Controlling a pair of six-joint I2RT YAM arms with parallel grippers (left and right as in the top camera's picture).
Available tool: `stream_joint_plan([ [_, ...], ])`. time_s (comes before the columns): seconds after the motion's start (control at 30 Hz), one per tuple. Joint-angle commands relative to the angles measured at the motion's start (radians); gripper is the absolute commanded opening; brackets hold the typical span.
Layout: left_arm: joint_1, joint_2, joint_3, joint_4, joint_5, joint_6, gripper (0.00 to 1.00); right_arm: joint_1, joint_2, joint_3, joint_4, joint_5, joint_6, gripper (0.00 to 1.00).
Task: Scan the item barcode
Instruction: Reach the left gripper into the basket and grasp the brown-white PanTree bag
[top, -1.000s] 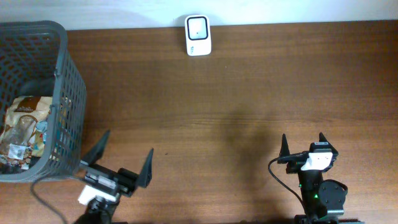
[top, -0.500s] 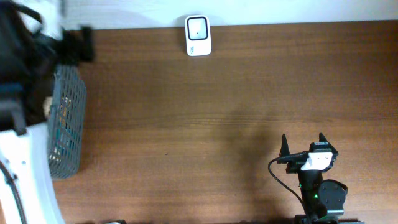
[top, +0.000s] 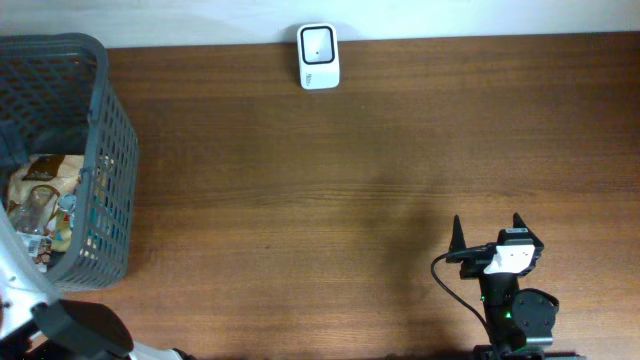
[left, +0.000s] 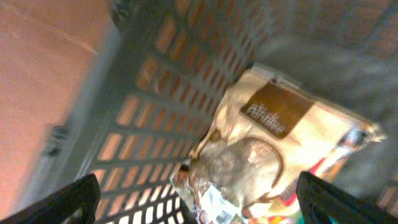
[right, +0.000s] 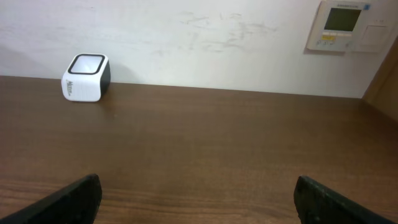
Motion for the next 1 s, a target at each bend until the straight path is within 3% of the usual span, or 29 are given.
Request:
stream_joint_plan([
  [0.0,0.044,0.006,-0.148,0.080,-0.018,0.047,0.99,0.005,-0.008,-0.009,-0.002,0.008,-0.007,0.98],
  [0.1,0.044,0.037,-0.195,0.107,0.142,0.147,0.99,0.005,-0.008,-0.009,-0.002,0.008,-0.007,0.98],
  [0.17,0.044,0.062,-0.196,0.107,0.211,0.151,0.99,0.005,-0.008,-0.009,-0.002,0.008,-0.007,0.98],
  [0.4,0.041,0.175,-0.205,0.096,0.219,0.286,1.00,0.005,-0.008,-0.009,-0.003,0.008,-0.007,0.98],
  [0.77,0.042,0.273,-0.213,0.023,0.219,0.383,0.93,0.005,-0.008,-0.009,-0.002,0.008,-0.007,0.98],
  [0.83,0.043,0.286,-0.213,0.024,0.174,0.397,0.88,0.005,-0.008,-0.009,-0.002,0.008,-0.007,0.98],
  [0.9,0.045,0.293,-0.213,0.035,0.123,0.413,0.70,0.005,-0.008,-0.009,-0.002,0.008,-0.007,0.98],
  [0.97,0.047,0.301,-0.214,0.062,0.106,0.412,0.66,0.005,-0.008,-0.009,-0.002,0.008,-0.007,0.98],
])
